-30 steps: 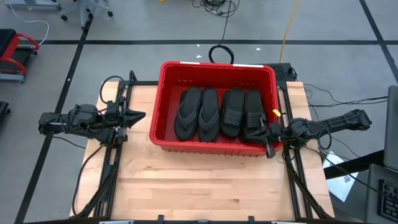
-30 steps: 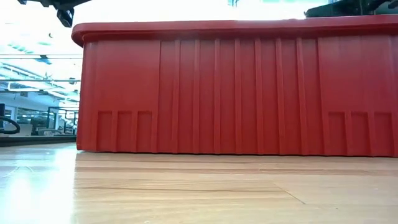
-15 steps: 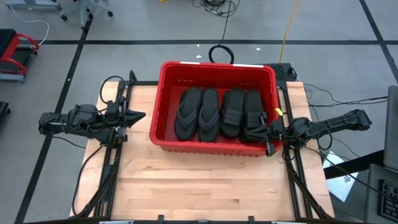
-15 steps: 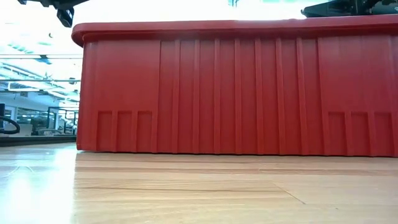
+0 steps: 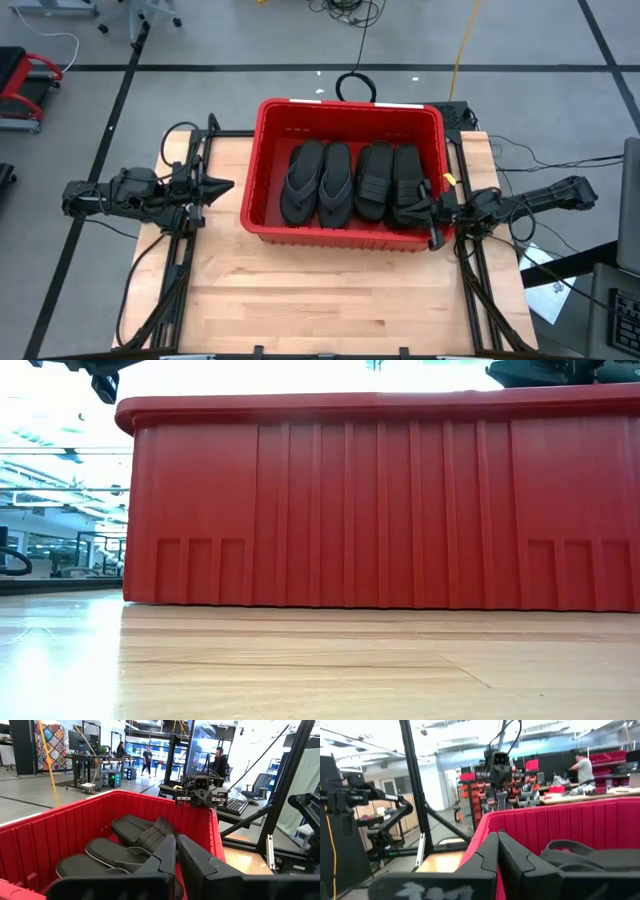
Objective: Pick and place slides into bin
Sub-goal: Return to Home Position
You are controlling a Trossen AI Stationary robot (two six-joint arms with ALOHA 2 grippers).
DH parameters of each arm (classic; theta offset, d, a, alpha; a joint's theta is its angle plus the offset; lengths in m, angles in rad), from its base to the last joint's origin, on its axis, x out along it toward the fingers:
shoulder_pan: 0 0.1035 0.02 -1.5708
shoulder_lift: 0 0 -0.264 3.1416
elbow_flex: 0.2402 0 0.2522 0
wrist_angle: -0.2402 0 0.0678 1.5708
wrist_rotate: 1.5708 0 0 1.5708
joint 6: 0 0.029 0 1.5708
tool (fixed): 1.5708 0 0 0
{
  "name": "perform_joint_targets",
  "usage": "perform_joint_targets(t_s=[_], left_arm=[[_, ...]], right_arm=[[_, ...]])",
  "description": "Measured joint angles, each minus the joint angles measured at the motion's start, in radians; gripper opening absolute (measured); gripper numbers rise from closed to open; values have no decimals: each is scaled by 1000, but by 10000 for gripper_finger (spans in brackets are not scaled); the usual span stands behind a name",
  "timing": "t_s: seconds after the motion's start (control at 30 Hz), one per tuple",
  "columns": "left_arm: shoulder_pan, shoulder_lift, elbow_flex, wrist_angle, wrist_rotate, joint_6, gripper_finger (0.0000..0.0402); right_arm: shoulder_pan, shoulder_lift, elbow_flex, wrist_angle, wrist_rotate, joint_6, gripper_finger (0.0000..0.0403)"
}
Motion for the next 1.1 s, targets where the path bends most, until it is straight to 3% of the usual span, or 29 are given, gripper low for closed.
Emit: perform_joint_targets(t_s=[0.33, 0.6, 1.1], left_arm=[[0, 0, 0, 0, 0, 0, 10], [0, 0, 0, 0, 0, 0, 28], [0, 0, 0, 0, 0, 0, 5]], right_arm=[[0, 2, -6, 176, 0, 0, 0], [0, 1, -4, 179, 0, 0, 0], [0, 0, -1, 180, 0, 0, 0]])
